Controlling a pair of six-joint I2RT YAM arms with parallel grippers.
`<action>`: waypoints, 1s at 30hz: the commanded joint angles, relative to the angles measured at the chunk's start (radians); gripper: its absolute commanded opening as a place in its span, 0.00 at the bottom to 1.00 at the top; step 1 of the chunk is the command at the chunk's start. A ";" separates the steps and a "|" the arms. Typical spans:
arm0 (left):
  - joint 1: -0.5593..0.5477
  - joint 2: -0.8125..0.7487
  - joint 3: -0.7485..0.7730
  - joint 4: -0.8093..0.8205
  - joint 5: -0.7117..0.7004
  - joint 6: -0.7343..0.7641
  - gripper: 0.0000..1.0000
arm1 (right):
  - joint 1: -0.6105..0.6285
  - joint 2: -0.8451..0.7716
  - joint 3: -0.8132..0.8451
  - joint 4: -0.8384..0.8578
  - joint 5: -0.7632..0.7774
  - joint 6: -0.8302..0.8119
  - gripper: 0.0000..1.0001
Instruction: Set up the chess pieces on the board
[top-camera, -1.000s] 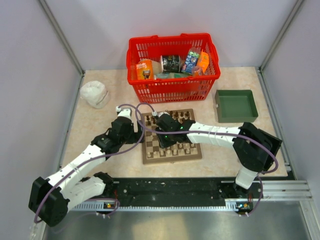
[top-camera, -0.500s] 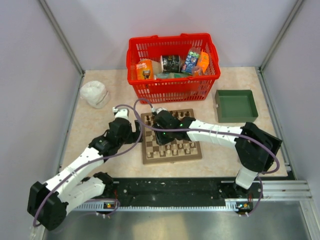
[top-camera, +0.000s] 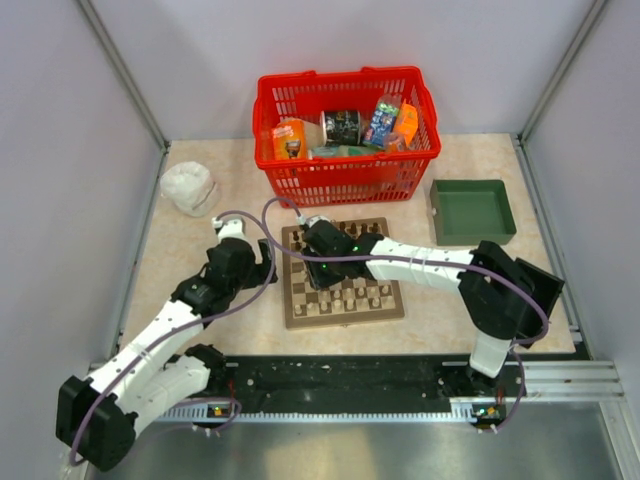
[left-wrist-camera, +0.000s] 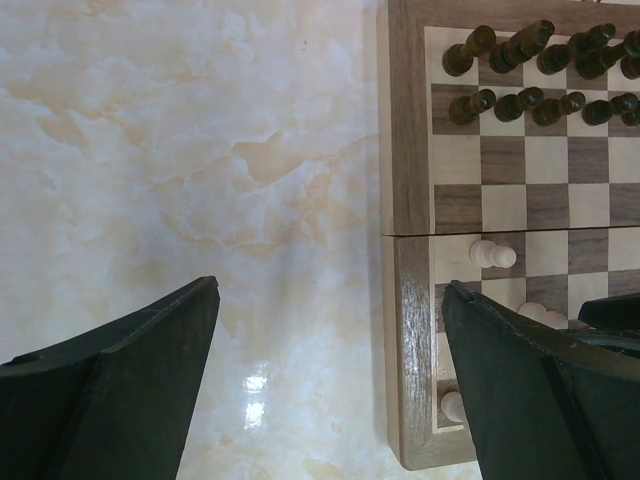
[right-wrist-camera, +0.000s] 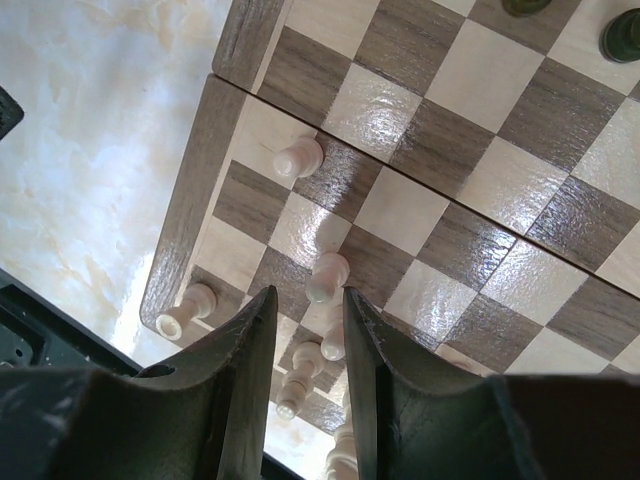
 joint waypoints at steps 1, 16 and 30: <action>0.019 -0.019 -0.006 0.013 -0.014 -0.016 0.99 | 0.013 0.016 0.055 0.019 0.007 -0.012 0.33; 0.040 -0.033 -0.009 0.017 0.003 -0.013 0.99 | 0.013 0.049 0.058 0.004 0.002 -0.012 0.30; 0.043 -0.038 -0.016 0.018 0.016 -0.004 0.99 | 0.013 0.056 0.055 0.002 -0.018 -0.013 0.22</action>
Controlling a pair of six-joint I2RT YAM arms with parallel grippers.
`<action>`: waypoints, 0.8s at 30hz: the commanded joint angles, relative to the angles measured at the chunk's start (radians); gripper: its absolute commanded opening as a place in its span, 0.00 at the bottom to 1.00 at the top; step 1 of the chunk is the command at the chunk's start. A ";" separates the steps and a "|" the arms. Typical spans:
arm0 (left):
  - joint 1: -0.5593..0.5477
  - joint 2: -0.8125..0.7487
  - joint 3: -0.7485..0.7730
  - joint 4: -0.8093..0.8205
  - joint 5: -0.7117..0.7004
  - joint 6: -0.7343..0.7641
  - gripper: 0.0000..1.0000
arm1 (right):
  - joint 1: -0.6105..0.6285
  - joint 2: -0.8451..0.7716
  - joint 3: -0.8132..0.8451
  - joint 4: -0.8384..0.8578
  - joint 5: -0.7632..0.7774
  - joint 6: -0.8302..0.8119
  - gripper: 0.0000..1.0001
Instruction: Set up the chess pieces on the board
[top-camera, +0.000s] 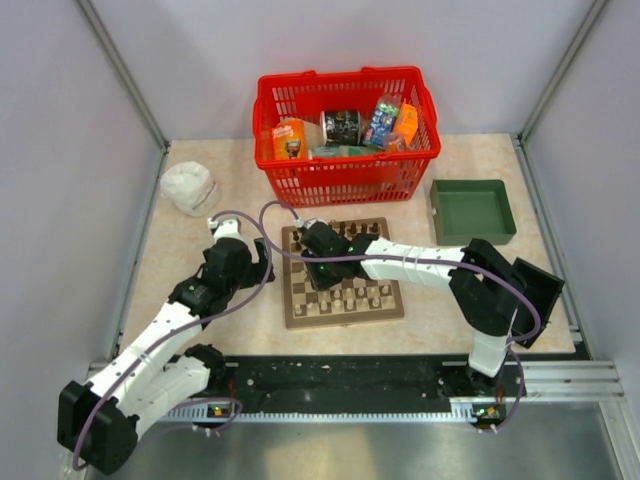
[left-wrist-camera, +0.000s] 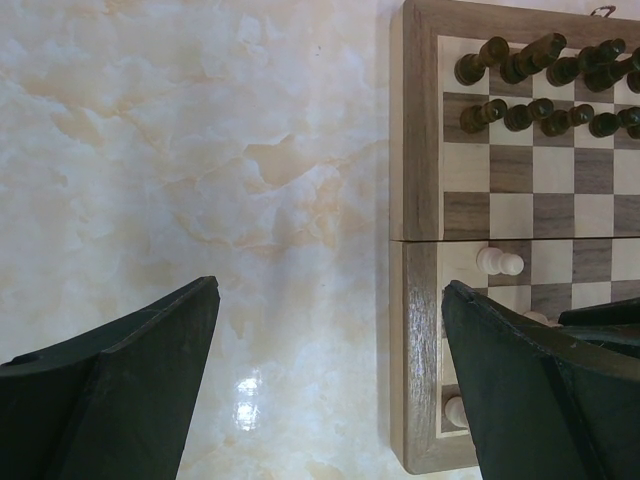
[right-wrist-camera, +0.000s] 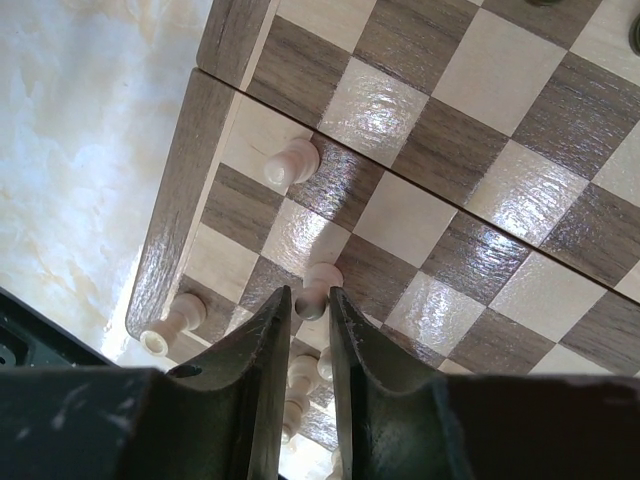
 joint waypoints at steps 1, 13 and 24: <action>0.006 -0.017 -0.010 0.021 0.008 0.002 0.99 | 0.013 0.009 0.043 0.004 -0.014 -0.010 0.22; 0.005 -0.019 -0.016 0.027 0.014 -0.003 0.99 | 0.028 -0.020 0.031 0.004 -0.046 -0.007 0.20; 0.005 -0.017 -0.014 0.031 0.020 -0.001 0.99 | 0.033 -0.031 0.009 0.012 -0.049 0.001 0.20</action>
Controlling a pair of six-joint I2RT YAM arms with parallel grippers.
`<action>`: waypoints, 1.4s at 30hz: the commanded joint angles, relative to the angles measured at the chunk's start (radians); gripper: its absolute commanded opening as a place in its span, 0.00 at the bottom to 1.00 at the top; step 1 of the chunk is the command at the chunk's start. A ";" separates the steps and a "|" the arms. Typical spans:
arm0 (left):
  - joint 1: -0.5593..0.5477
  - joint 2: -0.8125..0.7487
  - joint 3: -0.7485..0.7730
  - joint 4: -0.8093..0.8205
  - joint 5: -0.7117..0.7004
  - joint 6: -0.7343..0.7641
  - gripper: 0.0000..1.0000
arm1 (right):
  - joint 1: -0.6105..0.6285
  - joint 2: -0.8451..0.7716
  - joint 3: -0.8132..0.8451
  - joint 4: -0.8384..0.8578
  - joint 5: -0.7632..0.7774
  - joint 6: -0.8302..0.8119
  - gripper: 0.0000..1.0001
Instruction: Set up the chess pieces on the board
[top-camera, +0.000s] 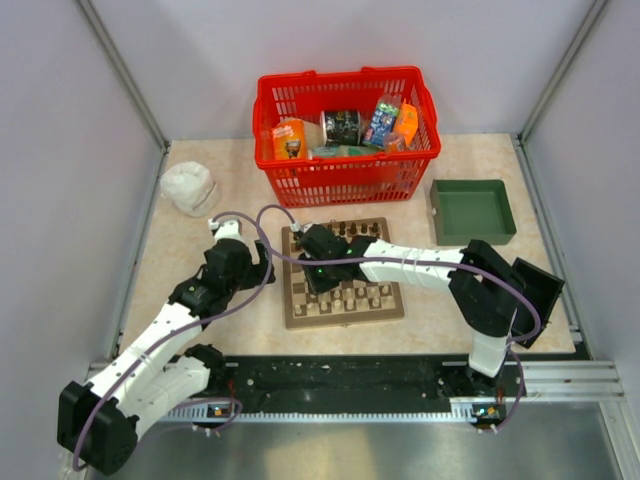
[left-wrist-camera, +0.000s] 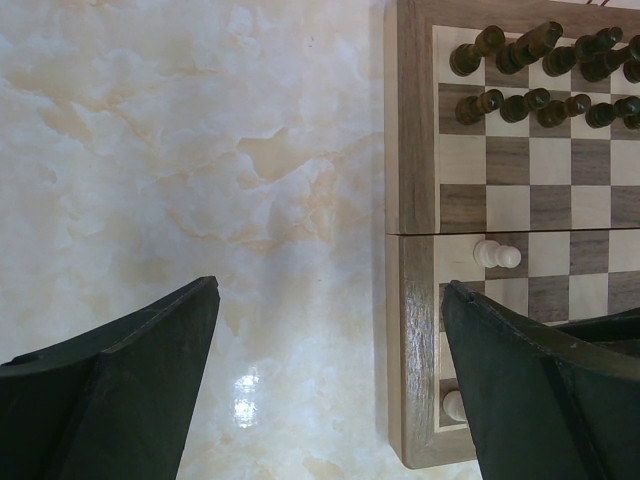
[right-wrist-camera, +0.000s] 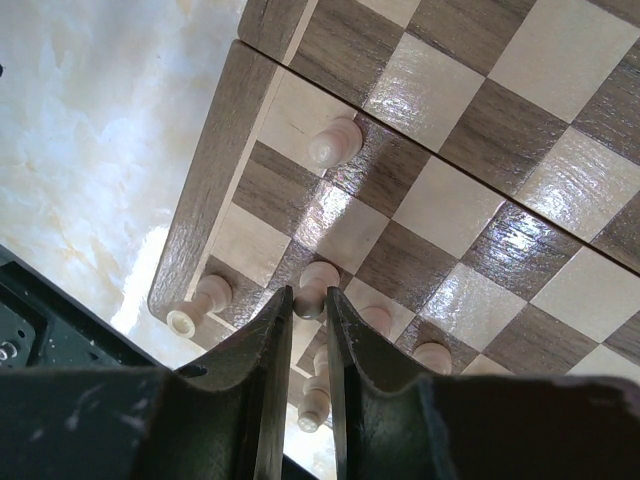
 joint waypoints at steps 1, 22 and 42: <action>0.005 -0.015 -0.005 0.029 0.002 -0.001 0.99 | 0.016 -0.033 0.007 0.011 -0.004 0.001 0.20; 0.008 -0.007 -0.008 0.035 0.011 0.000 0.99 | 0.030 -0.034 -0.012 0.012 -0.035 0.011 0.21; 0.008 -0.010 -0.002 0.031 0.008 0.000 0.99 | 0.007 -0.054 0.071 -0.008 0.060 -0.016 0.31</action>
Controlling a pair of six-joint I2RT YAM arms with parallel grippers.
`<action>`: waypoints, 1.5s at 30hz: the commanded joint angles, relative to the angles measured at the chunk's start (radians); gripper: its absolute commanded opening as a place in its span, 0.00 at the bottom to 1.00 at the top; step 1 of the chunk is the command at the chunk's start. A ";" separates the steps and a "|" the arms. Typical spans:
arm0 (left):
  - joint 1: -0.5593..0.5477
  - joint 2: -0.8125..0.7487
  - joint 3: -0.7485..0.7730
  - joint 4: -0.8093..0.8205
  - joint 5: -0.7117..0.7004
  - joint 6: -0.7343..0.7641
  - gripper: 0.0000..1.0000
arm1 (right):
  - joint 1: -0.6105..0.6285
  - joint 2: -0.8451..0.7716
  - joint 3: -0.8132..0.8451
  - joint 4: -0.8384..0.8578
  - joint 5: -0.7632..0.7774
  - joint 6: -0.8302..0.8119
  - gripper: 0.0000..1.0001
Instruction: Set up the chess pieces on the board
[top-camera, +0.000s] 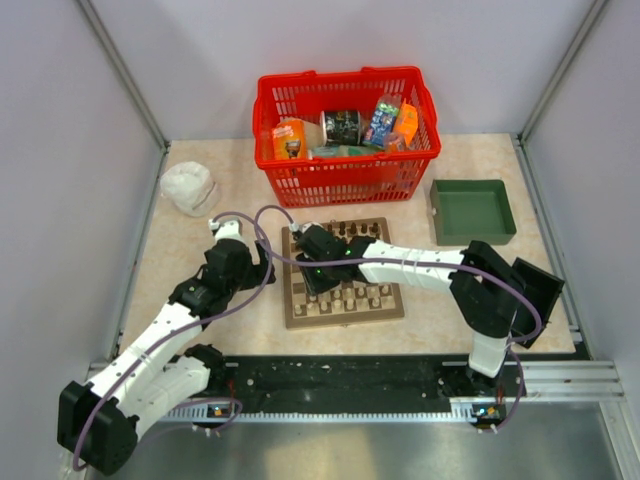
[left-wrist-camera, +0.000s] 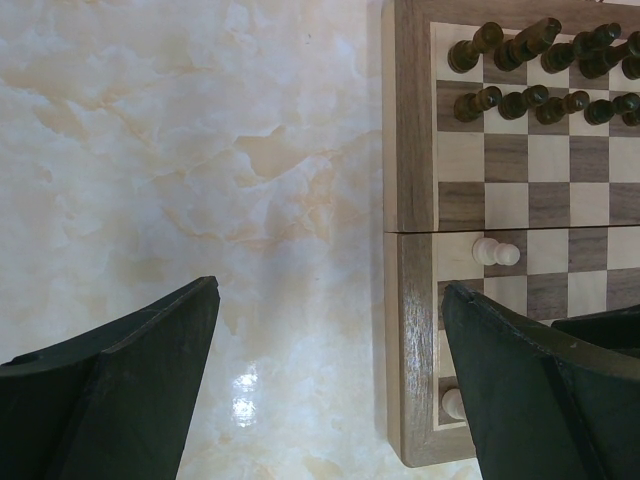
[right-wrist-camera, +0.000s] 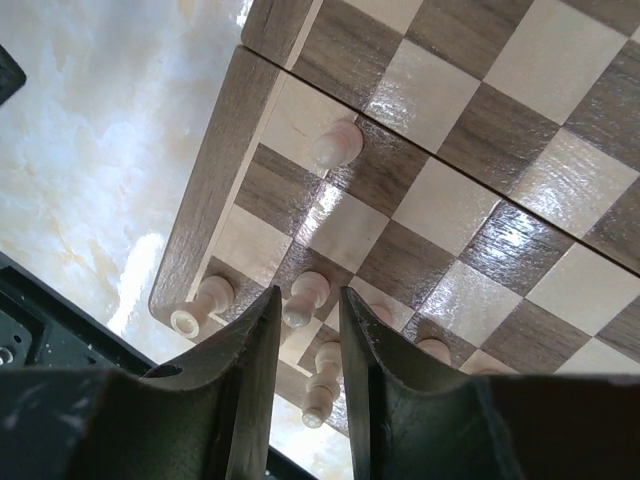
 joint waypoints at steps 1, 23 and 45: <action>0.005 -0.012 0.000 0.028 -0.001 -0.001 0.99 | -0.009 -0.051 0.075 -0.001 0.034 -0.019 0.32; 0.031 -0.066 -0.021 0.000 -0.080 -0.046 0.99 | -0.061 0.089 0.196 0.030 0.017 -0.031 0.36; 0.040 -0.079 -0.029 0.013 -0.057 -0.034 0.99 | -0.079 0.159 0.223 0.025 -0.023 -0.040 0.32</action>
